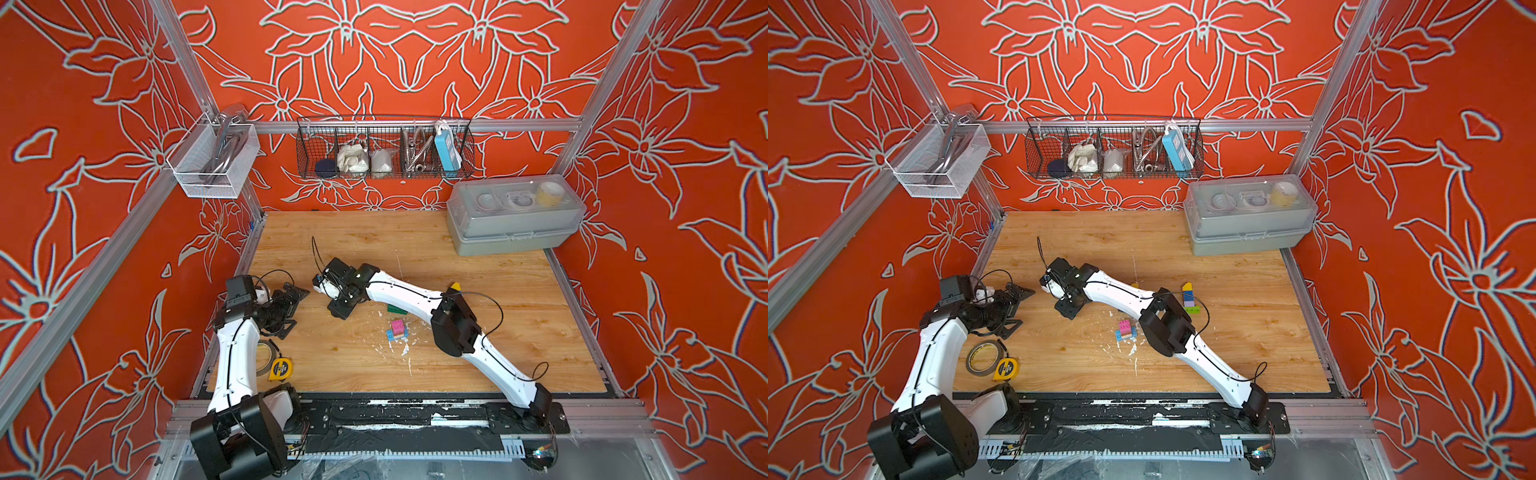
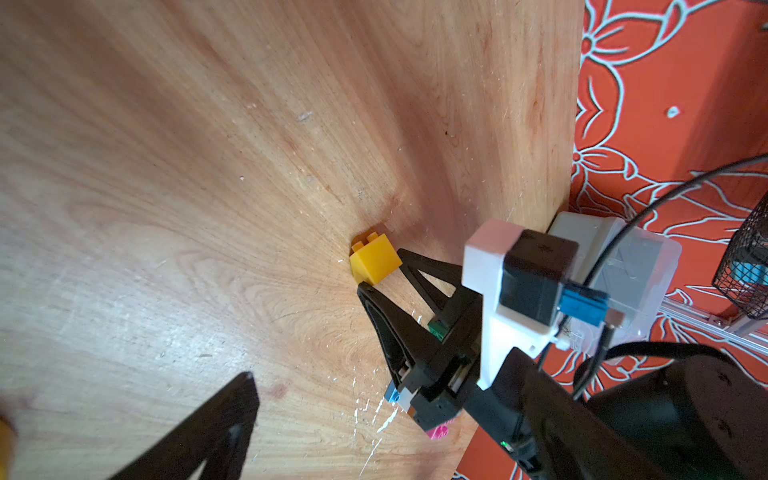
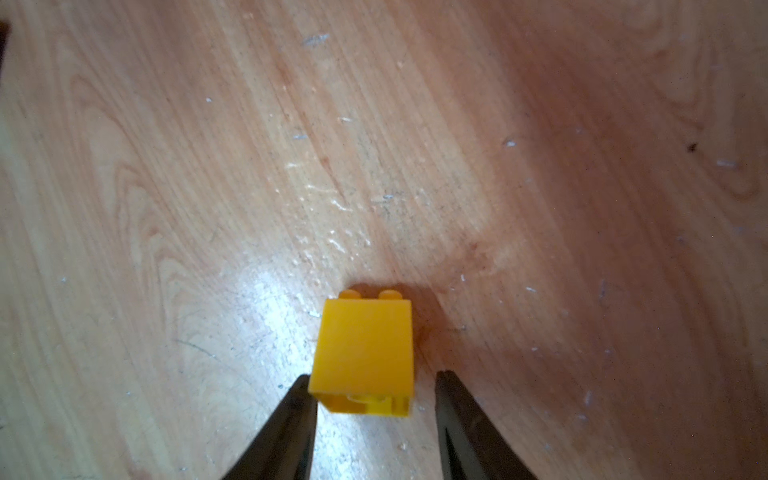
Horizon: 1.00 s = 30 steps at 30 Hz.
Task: Assemble the number 1 with lego
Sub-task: Pick up the lego brick from the center of the board.
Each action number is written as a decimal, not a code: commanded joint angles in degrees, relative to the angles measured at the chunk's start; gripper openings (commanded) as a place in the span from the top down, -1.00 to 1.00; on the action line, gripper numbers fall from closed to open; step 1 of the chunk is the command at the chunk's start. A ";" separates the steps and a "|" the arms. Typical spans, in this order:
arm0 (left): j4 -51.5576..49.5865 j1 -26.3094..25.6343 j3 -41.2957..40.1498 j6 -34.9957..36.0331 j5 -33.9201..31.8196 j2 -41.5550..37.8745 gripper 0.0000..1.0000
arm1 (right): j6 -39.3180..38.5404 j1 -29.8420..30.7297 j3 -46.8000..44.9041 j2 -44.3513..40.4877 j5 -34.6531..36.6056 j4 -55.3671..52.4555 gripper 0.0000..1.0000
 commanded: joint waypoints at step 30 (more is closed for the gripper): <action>7.55 -0.72 -1.33 -0.89 16.85 0.37 -0.99 | 6.69 -3.59 -17.33 -15.42 -13.16 6.22 0.55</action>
